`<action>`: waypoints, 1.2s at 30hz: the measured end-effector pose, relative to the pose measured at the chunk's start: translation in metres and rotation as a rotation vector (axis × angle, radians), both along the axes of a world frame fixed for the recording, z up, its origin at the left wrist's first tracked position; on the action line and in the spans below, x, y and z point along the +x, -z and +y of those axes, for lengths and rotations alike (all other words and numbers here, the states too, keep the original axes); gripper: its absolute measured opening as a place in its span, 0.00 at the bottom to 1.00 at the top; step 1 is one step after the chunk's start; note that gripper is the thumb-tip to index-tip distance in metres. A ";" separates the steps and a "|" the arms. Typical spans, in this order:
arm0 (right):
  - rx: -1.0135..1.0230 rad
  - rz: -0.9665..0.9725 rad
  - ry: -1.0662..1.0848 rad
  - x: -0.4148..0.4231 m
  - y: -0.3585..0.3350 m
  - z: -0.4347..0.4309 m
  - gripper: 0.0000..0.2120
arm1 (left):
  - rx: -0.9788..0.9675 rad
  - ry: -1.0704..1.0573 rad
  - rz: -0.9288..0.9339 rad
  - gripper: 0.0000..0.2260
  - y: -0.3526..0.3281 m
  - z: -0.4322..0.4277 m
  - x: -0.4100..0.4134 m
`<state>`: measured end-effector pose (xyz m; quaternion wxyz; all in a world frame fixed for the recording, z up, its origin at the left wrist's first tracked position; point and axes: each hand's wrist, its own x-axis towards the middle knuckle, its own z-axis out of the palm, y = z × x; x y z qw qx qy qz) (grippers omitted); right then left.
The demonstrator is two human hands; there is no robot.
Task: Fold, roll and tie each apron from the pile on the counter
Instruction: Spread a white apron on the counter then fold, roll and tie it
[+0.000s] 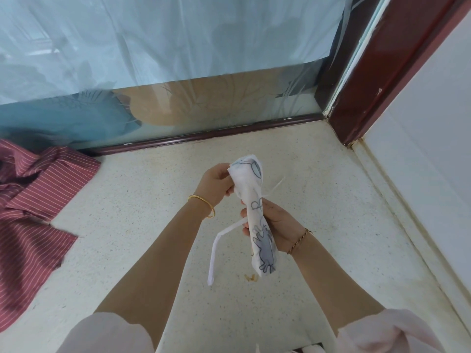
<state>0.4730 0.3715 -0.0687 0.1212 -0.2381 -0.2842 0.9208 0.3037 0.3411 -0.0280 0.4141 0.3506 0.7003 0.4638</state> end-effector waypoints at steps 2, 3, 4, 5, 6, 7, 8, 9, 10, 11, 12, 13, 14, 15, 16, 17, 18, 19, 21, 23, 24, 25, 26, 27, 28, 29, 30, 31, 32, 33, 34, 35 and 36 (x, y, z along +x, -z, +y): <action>-0.030 -0.028 0.079 0.000 0.002 0.001 0.33 | 0.015 -0.052 0.045 0.05 -0.001 -0.006 0.001; -0.035 -0.034 0.097 0.000 0.003 0.000 0.33 | 0.014 -0.072 0.058 0.04 0.000 -0.008 0.001; -0.039 -0.038 0.117 0.000 0.004 0.000 0.35 | 0.005 -0.077 0.065 0.04 -0.001 -0.010 0.003; -0.045 -0.041 0.137 -0.001 0.007 0.000 0.37 | -0.006 -0.069 0.076 0.04 -0.001 -0.013 0.004; -0.054 -0.045 0.152 -0.001 0.008 -0.001 0.39 | -0.015 -0.057 0.080 0.03 0.000 -0.015 0.006; -0.062 -0.044 0.162 -0.002 0.010 -0.001 0.40 | -0.027 -0.043 0.091 0.03 0.000 -0.016 0.007; -0.070 -0.041 0.170 -0.002 0.012 -0.001 0.40 | -0.040 -0.034 0.104 0.03 0.000 -0.019 0.008; -0.083 -0.028 0.184 -0.002 0.014 -0.001 0.38 | -0.054 -0.027 0.123 0.04 0.000 -0.020 0.009; -0.093 -0.009 0.187 -0.003 0.012 -0.001 0.34 | -0.064 -0.021 0.134 0.04 0.001 -0.021 0.009; -0.088 0.014 0.183 -0.003 0.011 -0.002 0.28 | -0.074 -0.010 0.140 0.05 0.001 -0.022 0.011; -0.075 0.025 0.177 -0.003 0.008 -0.002 0.19 | -0.080 -0.001 0.133 0.05 0.001 -0.023 0.012; -0.054 0.029 0.169 -0.004 0.007 -0.002 0.11 | -0.083 0.005 0.117 0.06 0.001 -0.024 0.014; -0.042 0.014 0.168 -0.005 0.005 -0.002 0.09 | -0.083 0.006 0.085 0.06 0.001 -0.024 0.016; -0.031 -0.007 0.165 -0.006 0.006 -0.002 0.12 | -0.084 0.003 0.046 0.06 0.000 -0.025 0.018; -0.021 -0.033 0.169 -0.008 0.007 -0.001 0.20 | -0.088 0.002 0.003 0.06 -0.001 -0.026 0.020; -0.007 -0.068 0.180 -0.009 0.009 0.000 0.31 | -0.098 0.006 -0.032 0.06 -0.002 -0.026 0.022; 0.007 -0.084 0.182 -0.010 0.010 0.001 0.39 | -0.118 0.013 -0.065 0.07 -0.004 -0.026 0.024; 0.027 -0.095 0.191 -0.010 0.012 0.001 0.42 | -0.146 0.021 -0.097 0.08 -0.006 -0.026 0.025; 0.055 -0.088 0.204 -0.011 0.013 0.001 0.42 | -0.210 0.041 -0.172 0.12 -0.012 -0.027 0.028; 0.045 -0.082 0.233 -0.012 0.013 0.000 0.39 | -0.265 0.106 -0.163 0.17 -0.015 -0.027 0.030; 0.039 -0.089 0.243 -0.012 0.013 -0.001 0.36 | -0.277 0.160 -0.120 0.18 -0.016 -0.027 0.031; 0.037 -0.103 0.264 -0.012 0.011 -0.003 0.31 | -0.276 0.218 -0.056 0.18 -0.016 -0.028 0.032; 0.046 -0.120 0.279 -0.013 0.010 -0.003 0.24 | -0.262 0.259 0.006 0.18 -0.015 -0.028 0.034; 0.057 -0.136 0.292 -0.013 0.008 -0.004 0.19 | -0.244 0.278 0.060 0.18 -0.014 -0.028 0.035; 0.071 -0.147 0.300 -0.014 0.007 -0.004 0.15 | -0.225 0.276 0.093 0.18 -0.013 -0.027 0.036; 0.088 -0.159 0.305 -0.014 0.006 -0.003 0.14 | -0.213 0.264 0.108 0.18 -0.011 -0.027 0.036; 0.099 -0.166 0.305 -0.013 0.006 -0.003 0.13 | -0.203 0.251 0.111 0.18 -0.010 -0.026 0.036; 0.104 -0.166 0.300 -0.014 0.005 -0.002 0.13 | -0.199 0.240 0.116 0.17 -0.011 -0.027 0.037; 0.103 -0.164 0.295 -0.013 0.004 -0.002 0.13 | -0.201 0.230 0.132 0.16 -0.011 -0.027 0.038; 0.103 -0.162 0.282 -0.013 0.003 -0.002 0.13 | -0.209 0.223 0.160 0.15 -0.011 -0.026 0.039; 0.104 -0.157 0.270 -0.012 0.003 -0.002 0.13 | -0.217 0.215 0.193 0.14 -0.010 -0.026 0.040; 0.108 -0.147 0.257 -0.012 0.001 -0.002 0.13 | -0.223 0.205 0.230 0.13 -0.010 -0.025 0.040; 0.114 -0.135 0.249 -0.012 0.001 -0.002 0.13 | -0.222 0.195 0.262 0.12 -0.009 -0.025 0.040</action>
